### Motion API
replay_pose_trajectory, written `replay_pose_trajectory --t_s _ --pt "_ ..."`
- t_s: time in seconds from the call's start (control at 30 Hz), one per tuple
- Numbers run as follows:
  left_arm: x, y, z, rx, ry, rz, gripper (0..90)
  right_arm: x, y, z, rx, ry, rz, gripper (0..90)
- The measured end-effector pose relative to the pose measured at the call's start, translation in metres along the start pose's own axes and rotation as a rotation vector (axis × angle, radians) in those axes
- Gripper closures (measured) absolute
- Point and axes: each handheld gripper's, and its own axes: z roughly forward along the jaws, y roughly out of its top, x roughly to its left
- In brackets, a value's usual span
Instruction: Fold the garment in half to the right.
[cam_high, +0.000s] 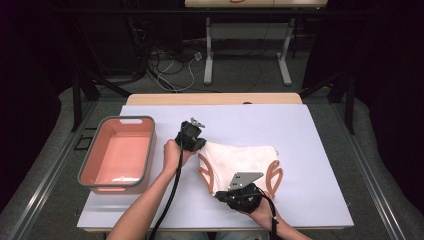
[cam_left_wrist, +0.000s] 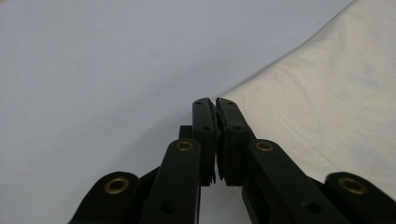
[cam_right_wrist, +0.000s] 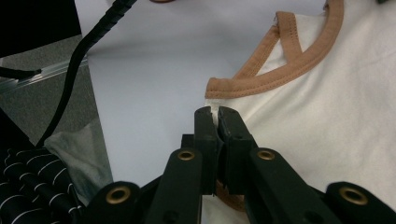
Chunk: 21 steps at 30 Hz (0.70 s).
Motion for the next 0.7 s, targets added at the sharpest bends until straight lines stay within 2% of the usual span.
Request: replay_pose_trajectory --t_s 0.17,0.53,0.7 --pt "0.002 0.001 -0.002 0.01 0.008 0.003 87.0 0.0 0.003 0.0 -0.011 0.002 -0.016 87.0" --pt "0.005 0.007 -0.008 0.008 0.032 0.011 87.0 -0.003 0.008 -0.003 -0.058 0.01 0.007 87.2" --pt "0.008 0.006 -0.009 0.018 0.04 0.011 86.7 -0.002 0.011 -0.004 -0.068 0.007 -0.002 87.1"
